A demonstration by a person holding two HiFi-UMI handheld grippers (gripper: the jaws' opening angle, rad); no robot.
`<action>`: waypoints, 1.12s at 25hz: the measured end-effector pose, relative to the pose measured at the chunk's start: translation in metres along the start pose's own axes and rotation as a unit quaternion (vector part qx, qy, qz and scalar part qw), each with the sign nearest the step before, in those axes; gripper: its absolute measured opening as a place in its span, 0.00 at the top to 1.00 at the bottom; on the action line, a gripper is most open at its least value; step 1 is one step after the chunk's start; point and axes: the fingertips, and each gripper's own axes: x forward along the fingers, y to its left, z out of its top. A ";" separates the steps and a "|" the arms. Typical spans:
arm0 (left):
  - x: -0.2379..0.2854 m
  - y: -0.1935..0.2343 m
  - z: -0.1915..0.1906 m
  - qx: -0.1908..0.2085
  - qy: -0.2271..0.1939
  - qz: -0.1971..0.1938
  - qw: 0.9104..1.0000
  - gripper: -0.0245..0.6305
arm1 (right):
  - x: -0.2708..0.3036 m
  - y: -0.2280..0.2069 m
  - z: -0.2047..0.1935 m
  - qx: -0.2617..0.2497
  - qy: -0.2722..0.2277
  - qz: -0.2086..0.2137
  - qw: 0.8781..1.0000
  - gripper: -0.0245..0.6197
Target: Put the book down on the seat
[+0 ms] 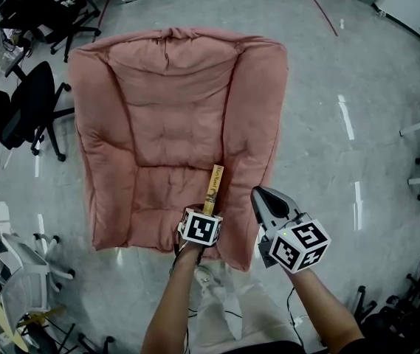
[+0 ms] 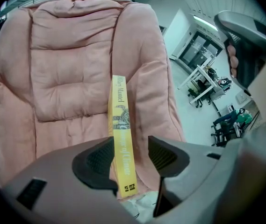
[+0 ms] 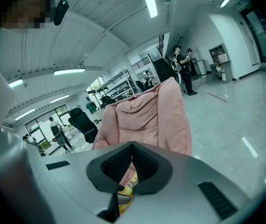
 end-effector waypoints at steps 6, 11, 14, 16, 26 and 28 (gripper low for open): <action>-0.007 -0.016 -0.003 0.010 0.002 -0.020 1.000 0.63 | -0.007 0.012 0.005 -0.006 -0.005 0.000 1.000 0.94; -0.002 -0.033 -0.010 0.020 0.005 -0.035 0.999 0.63 | -0.015 0.014 0.004 -0.008 -0.002 -0.002 1.000 0.94; 0.000 -0.032 -0.010 0.014 0.004 -0.038 0.999 0.63 | -0.016 0.012 0.002 -0.009 -0.001 -0.003 1.000 0.94; -0.002 -0.031 -0.009 0.016 0.003 -0.038 0.999 0.63 | -0.015 0.010 0.001 -0.008 0.000 -0.004 1.000 0.94; -0.005 -0.026 -0.006 0.015 -0.001 -0.036 0.999 0.63 | -0.013 0.011 0.005 -0.008 -0.003 -0.002 1.000 0.94; -0.007 -0.027 -0.006 0.016 -0.002 -0.035 0.999 0.63 | -0.014 0.011 0.008 -0.010 -0.005 -0.002 1.000 0.94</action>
